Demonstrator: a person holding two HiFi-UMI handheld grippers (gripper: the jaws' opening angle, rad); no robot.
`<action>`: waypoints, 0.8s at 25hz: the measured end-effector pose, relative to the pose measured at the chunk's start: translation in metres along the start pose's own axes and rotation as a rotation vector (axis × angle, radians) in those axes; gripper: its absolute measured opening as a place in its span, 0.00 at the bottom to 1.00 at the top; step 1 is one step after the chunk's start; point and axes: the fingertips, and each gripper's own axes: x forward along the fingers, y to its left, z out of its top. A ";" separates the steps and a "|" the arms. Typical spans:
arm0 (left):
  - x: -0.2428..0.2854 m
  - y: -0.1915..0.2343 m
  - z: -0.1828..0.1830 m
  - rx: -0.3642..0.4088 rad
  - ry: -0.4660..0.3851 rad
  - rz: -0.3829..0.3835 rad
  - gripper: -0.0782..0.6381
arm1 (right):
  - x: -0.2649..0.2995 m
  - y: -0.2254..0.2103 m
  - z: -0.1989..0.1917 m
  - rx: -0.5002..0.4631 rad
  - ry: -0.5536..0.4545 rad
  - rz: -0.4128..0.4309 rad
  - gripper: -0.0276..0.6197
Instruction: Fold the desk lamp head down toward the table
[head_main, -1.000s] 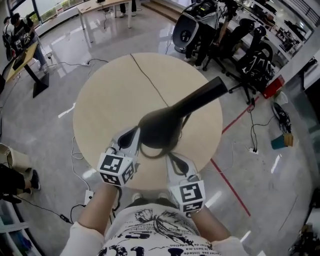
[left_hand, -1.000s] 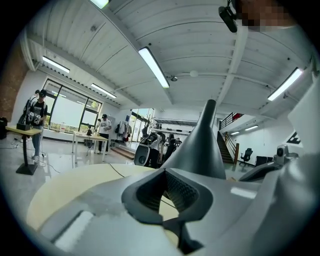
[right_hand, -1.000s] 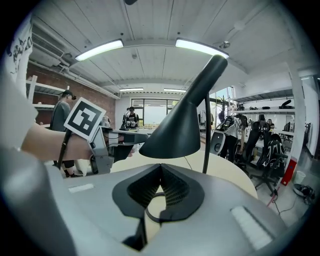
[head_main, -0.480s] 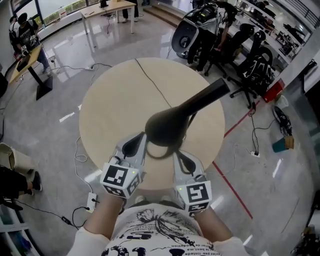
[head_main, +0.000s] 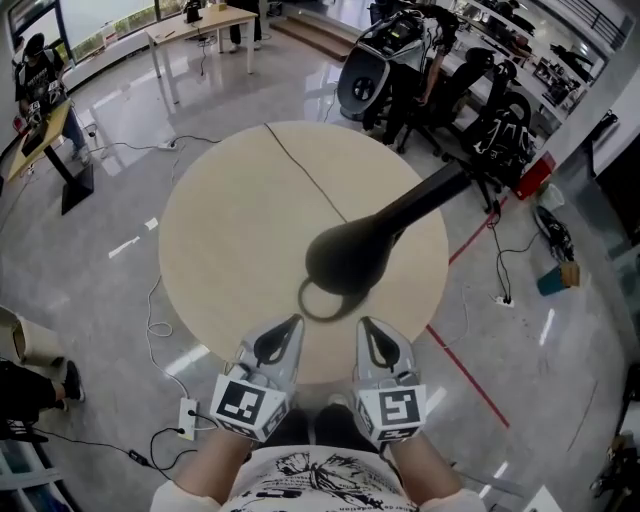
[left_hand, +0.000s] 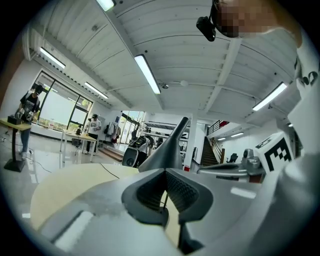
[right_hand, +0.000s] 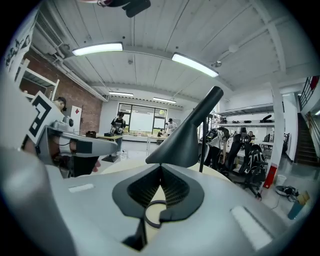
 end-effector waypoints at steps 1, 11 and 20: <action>-0.003 -0.003 -0.005 -0.004 0.010 -0.015 0.12 | -0.005 0.001 -0.003 0.003 0.000 -0.016 0.06; -0.035 -0.043 -0.023 0.028 0.034 -0.033 0.12 | -0.055 0.017 -0.031 0.053 0.018 -0.017 0.06; -0.079 -0.127 -0.036 0.067 -0.010 0.030 0.12 | -0.137 0.023 -0.049 0.048 -0.042 0.070 0.06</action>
